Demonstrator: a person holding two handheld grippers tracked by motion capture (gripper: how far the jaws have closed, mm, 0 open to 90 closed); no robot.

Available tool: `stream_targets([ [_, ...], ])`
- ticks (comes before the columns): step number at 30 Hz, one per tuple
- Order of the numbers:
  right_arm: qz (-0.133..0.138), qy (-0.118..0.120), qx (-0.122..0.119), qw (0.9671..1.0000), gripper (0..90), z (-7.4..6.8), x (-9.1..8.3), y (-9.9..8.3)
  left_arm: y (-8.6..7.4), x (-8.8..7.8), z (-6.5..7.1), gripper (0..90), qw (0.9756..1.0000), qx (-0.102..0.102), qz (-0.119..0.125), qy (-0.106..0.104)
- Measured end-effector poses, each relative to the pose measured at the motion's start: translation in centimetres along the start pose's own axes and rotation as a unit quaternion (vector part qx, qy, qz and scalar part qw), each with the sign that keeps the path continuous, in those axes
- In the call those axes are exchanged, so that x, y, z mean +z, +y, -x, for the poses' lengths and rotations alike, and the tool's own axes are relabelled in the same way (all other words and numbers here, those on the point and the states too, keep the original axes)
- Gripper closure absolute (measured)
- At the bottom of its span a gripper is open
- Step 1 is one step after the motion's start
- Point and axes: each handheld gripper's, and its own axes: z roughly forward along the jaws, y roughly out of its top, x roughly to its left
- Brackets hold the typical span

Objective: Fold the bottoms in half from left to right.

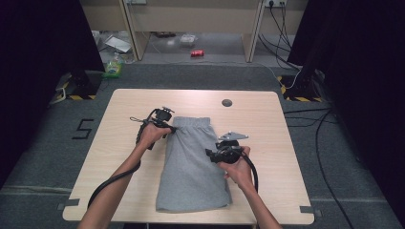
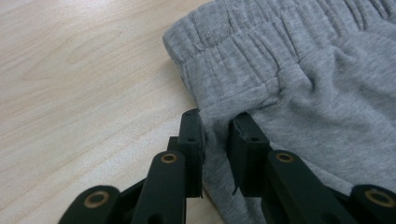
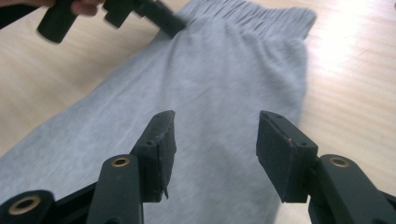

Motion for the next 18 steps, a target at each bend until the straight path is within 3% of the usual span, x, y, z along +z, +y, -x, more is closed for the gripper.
stream_targets([
  [18, 0.001, -0.021, 0.02, 0.9996, 46.8, 2.6, 2.4, 2.8, 0.0, 0.0, 0.0, 75.1, 1.0, 0.0, -0.002, 0.002],
])
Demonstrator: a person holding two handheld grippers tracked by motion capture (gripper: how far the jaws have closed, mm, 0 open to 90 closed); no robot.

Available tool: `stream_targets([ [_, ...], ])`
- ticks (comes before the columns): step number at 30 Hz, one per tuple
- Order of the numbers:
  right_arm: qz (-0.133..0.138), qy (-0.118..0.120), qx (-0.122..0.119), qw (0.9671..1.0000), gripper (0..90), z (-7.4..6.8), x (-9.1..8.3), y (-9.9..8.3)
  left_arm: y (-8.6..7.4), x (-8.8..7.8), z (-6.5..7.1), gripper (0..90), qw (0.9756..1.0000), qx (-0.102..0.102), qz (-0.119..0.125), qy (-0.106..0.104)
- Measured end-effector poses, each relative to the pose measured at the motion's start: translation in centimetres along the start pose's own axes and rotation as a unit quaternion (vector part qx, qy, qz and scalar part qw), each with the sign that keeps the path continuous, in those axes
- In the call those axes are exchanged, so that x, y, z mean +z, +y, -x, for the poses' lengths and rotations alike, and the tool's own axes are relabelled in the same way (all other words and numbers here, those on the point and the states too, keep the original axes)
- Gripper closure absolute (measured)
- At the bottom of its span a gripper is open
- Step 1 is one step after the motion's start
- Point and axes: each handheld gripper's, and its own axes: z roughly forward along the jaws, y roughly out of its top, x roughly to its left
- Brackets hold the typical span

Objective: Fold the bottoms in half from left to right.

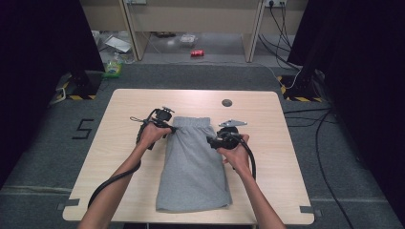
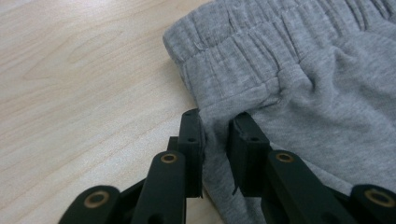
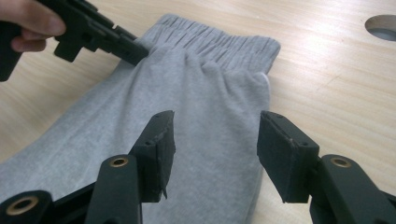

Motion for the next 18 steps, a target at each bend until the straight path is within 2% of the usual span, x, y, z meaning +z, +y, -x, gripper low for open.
stream_targets([
  [7, -0.005, -0.007, 0.002, 1.0, 46.6, 0.7, 1.0, 1.0, 0.0, 0.0, 0.0, 75.1, 1.0, -0.001, 0.001, 0.0],
  [12, -0.007, -0.007, 0.018, 0.9998, 46.2, 1.2, 1.8, 1.5, 0.0, 0.0, 0.0, 75.1, 1.0, -0.001, 0.001, 0.0],
  [18, -0.017, -0.014, 0.021, 0.9995, 45.0, 1.8, 2.9, 1.7, 0.0, 0.0, 0.0, 75.1, 1.0, -0.002, 0.001, -0.001],
])
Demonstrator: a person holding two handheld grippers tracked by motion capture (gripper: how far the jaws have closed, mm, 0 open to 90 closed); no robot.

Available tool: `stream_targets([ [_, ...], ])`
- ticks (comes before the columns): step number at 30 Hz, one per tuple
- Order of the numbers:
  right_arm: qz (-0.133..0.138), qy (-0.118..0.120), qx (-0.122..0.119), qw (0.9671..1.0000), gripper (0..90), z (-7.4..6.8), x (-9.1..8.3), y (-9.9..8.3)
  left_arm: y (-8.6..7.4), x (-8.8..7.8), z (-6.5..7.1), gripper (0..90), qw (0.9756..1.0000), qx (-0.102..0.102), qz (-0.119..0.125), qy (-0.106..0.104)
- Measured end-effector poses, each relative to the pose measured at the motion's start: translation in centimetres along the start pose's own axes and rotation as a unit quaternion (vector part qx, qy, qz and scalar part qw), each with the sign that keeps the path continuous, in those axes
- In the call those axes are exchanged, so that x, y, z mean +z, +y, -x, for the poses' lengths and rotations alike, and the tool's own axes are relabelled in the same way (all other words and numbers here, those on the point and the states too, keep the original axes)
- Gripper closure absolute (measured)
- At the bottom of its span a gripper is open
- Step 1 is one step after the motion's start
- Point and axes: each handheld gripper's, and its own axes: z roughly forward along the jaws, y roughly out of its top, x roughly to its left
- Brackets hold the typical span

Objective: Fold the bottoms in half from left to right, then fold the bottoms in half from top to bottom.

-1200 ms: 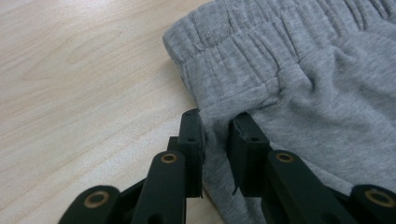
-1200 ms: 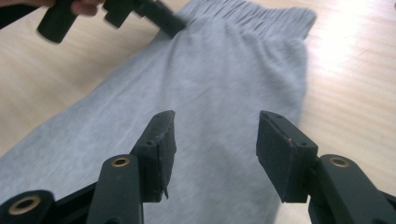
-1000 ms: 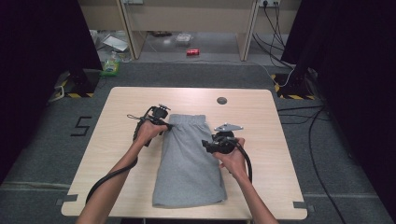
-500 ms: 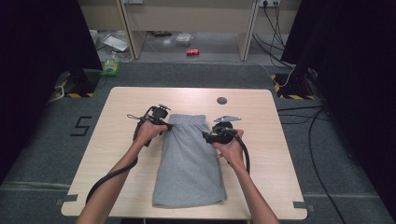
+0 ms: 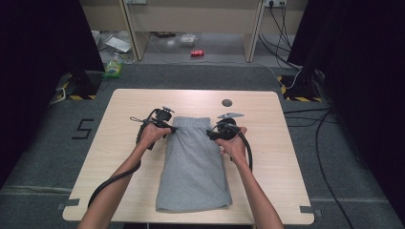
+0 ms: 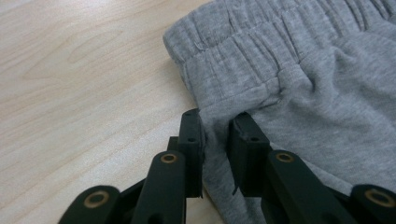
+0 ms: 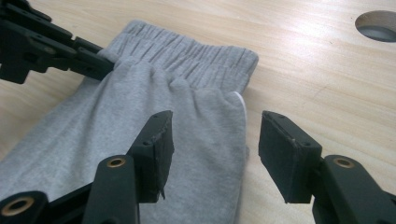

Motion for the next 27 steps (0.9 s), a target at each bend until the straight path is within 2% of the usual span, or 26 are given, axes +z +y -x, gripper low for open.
stream_targets([
  [14, -0.002, -0.006, 0.009, 0.9999, 42.9, 0.6, 1.4, 0.8, 0.0, 0.0, 0.0, 75.1, 1.0, 0.0, 0.0, 0.0],
  [27, -0.005, -0.002, 0.02, 0.9998, 42.0, 0.9, 2.5, 1.2, 0.0, 0.0, 0.0, 75.1, 1.0, 0.001, -0.001, 0.0],
])
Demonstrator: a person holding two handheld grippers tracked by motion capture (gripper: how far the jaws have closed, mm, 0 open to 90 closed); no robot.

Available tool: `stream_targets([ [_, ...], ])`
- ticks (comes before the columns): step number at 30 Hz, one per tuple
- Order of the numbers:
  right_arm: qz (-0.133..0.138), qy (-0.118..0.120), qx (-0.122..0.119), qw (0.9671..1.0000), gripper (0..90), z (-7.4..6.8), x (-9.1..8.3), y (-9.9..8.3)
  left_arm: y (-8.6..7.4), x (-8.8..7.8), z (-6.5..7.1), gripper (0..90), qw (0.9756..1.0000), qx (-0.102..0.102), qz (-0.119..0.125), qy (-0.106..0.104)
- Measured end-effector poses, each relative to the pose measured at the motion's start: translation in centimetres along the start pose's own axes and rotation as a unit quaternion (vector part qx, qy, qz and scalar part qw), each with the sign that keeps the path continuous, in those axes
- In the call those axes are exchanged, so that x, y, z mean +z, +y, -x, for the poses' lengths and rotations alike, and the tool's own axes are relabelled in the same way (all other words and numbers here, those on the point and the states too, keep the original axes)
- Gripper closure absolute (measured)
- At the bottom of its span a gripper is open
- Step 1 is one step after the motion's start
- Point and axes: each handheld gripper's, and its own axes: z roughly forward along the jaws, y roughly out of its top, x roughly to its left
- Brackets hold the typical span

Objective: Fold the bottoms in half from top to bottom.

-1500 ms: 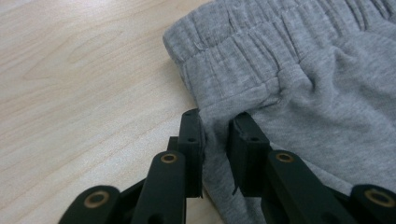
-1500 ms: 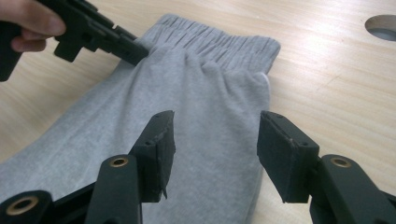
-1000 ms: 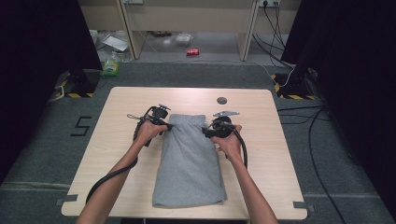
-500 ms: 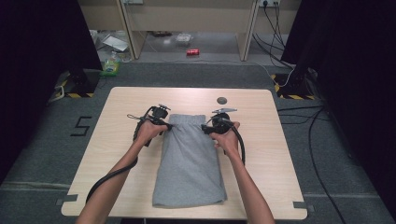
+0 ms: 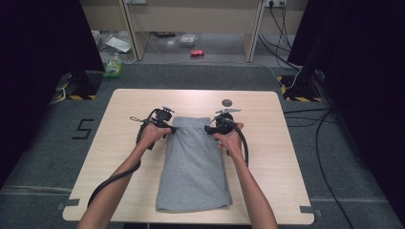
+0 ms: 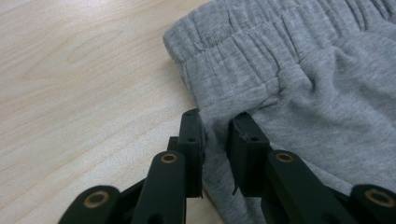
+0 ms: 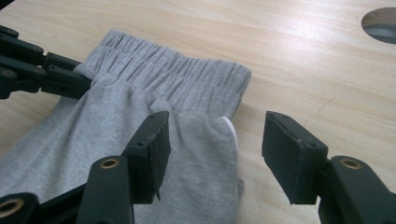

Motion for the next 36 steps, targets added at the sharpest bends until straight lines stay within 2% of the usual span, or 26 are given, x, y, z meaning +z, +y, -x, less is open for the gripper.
stream_targets([
  [12, -0.009, 0.002, 0.006, 0.9999, 41.2, 0.3, 1.2, 0.2, 0.0, 0.0, 0.0, 75.1, 1.0, -0.001, 0.001, 0.001],
  [24, -0.04, -0.001, 0.016, 0.9991, 40.6, 0.9, 3.4, -0.1, -0.1, 0.0, 0.0, 75.1, 1.0, -0.001, 0.001, 0.0],
  [29, -0.042, 0.001, 0.009, 0.9991, 44.9, 0.5, 4.0, 0.2, 0.0, 0.0, 0.0, 75.1, 1.0, -0.001, 0.001, 0.0],
  [32, -0.04, 0.002, 0.001, 0.9992, 50.2, 0.2, 4.2, 0.2, -0.1, 0.0, 0.0, 75.2, 1.0, -0.001, 0.003, 0.001],
  [36, -0.043, 0.013, 0.007, 0.999, 60.8, 0.0, 4.2, 0.2, -0.1, 0.0, 0.1, 76.1, 1.0, 0.004, 0.004, 0.002],
])
